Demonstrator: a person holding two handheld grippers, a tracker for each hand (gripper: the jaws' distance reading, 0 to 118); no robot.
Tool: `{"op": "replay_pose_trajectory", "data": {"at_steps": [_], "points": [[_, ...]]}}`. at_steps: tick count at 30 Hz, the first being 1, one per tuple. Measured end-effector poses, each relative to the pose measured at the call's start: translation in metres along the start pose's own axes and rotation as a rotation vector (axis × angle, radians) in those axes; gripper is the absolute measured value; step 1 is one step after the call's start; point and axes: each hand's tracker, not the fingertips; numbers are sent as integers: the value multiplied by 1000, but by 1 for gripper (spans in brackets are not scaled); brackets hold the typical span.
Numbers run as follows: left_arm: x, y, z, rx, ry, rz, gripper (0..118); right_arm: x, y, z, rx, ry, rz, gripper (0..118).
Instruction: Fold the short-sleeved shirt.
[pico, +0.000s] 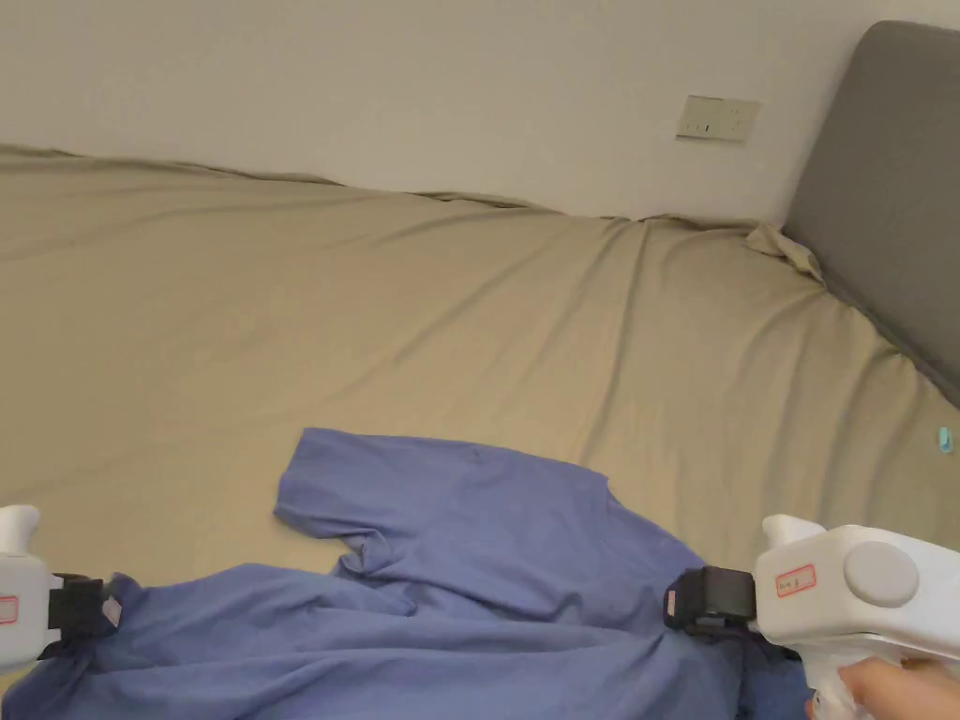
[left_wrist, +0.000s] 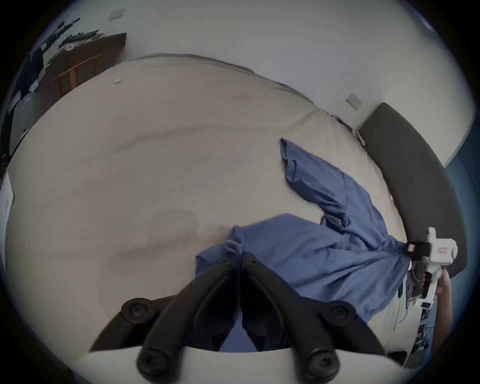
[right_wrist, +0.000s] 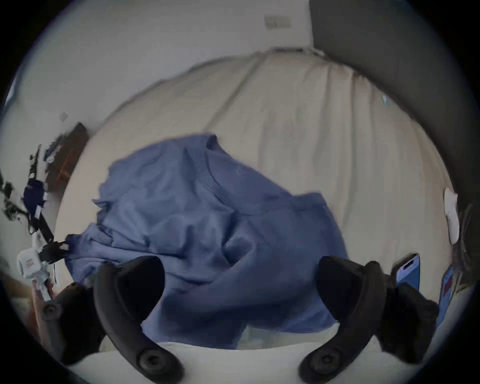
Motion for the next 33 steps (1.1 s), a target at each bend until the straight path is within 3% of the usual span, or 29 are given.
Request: {"op": "replay_pose_trajectory", "data": {"at_steps": [1, 2, 3, 4, 7, 10, 15, 20, 26, 30, 33], "points": [[1, 0, 2, 11, -7, 8, 1, 2, 4, -4, -47, -10, -7, 92], [2, 0, 5, 30, -11, 20, 1, 4, 6, -6, -77, -28, -3, 27], [3, 0, 9, 53, -12, 29, 1, 3, 5, -6, -69, -53, 11, 13], [8, 4, 18, 67, -29, 30, 1, 2, 1, 2, 21, -10, -22, 12], [14, 15, 38, 168, -73, 0, 1, -10, -12, 36, 238, 52, 51, 11], [32, 26, 63, 277, -73, -37, 1, -19, -10, 61, 354, 109, 62, 11], [42, 68, 106, 469, -97, -45, 1, -41, 7, 107, 579, 125, 162, 11], [56, 111, 147, 572, -151, -58, 1, -58, 44, 156, 686, 146, 146, 11], [70, 170, 188, 688, -103, -112, 1, -69, 100, 208, 810, 88, 125, 11], [59, 212, 198, 746, -96, -66, 1, -72, 137, 236, 888, 101, 118, 11], [59, 250, 205, 765, -93, -105, 1, -78, 159, 248, 941, 113, 127, 11]]}}
